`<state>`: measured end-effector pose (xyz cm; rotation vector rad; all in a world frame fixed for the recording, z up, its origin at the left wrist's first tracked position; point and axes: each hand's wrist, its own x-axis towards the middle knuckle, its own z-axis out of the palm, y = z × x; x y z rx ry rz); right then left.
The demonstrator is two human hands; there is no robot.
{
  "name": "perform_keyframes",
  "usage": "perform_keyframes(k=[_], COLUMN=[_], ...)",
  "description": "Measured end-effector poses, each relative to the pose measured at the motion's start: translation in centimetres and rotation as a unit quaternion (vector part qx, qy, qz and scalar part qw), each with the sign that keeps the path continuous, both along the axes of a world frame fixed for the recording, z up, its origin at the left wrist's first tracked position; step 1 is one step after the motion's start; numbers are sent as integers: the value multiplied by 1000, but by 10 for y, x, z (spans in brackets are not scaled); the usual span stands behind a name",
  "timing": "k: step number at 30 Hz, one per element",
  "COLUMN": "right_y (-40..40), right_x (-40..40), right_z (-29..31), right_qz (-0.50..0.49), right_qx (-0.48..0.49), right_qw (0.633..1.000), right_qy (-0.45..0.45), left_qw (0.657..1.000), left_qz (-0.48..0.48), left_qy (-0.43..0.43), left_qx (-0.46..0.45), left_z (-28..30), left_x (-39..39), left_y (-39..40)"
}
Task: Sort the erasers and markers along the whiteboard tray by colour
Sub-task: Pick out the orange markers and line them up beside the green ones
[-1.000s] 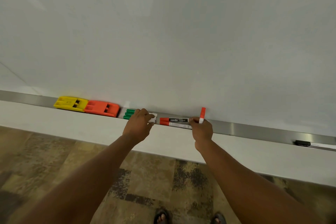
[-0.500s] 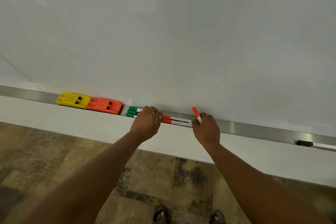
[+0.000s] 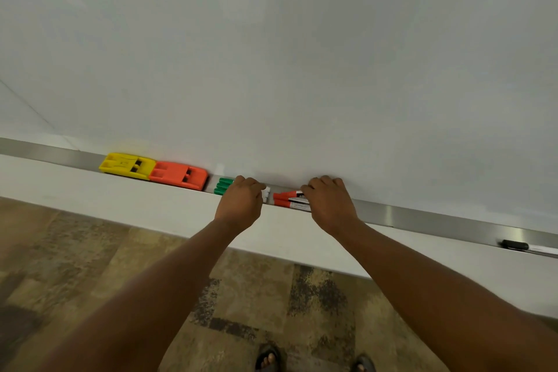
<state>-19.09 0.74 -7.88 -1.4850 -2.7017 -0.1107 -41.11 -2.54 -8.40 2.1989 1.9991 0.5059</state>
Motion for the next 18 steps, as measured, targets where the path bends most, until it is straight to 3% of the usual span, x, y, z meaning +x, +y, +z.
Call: perform_keyframes(k=[6, 18], right_y=[-3, -4], right_x=[-19, -24], right_z=[2, -10], right_qz=[-14, -36], right_qx=[6, 8], right_qw=[999, 999], right_qy=[-52, -39], left_qw=[1000, 998], left_qz=[-5, -36], left_qy=[5, -12], left_qx=[0, -50], left_z=[-4, 3], left_x=[-15, 0], left_y=[-4, 11])
